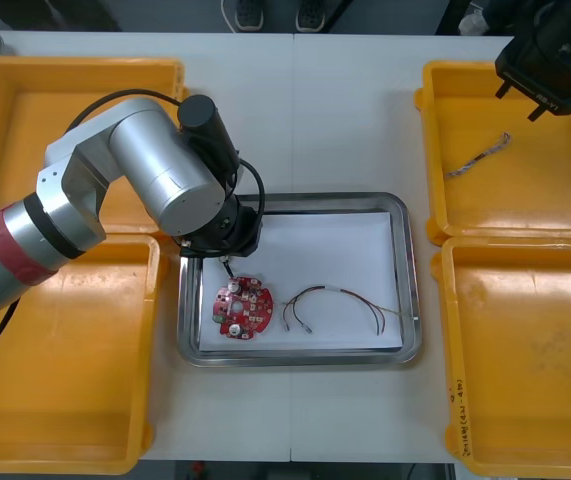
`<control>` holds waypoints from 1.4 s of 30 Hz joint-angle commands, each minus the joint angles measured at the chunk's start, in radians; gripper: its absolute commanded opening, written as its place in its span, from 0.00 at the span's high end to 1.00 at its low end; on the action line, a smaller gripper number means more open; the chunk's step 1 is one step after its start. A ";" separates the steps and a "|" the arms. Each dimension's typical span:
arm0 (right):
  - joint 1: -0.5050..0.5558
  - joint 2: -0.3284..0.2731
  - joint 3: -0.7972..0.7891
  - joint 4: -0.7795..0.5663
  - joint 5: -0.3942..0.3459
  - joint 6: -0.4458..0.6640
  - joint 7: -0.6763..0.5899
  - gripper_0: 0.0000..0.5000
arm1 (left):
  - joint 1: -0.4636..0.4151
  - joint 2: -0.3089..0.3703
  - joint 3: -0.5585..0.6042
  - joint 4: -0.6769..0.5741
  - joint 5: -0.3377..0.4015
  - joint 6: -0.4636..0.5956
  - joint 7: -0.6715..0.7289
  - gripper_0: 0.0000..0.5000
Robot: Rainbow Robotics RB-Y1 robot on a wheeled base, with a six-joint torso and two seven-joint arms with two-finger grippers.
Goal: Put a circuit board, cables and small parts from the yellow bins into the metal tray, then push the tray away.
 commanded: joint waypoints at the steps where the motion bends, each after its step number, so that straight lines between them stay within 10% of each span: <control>1: -0.115 0.019 -0.006 0.110 0.026 -0.083 -0.064 0.00 | 0.006 0.018 0.078 -0.080 0.042 0.042 -0.032 0.00; 42: -0.011 0.045 -0.031 0.309 -0.045 -0.255 -0.160 0.00 | 0.006 0.157 0.652 -0.017 0.238 0.306 -0.753 0.00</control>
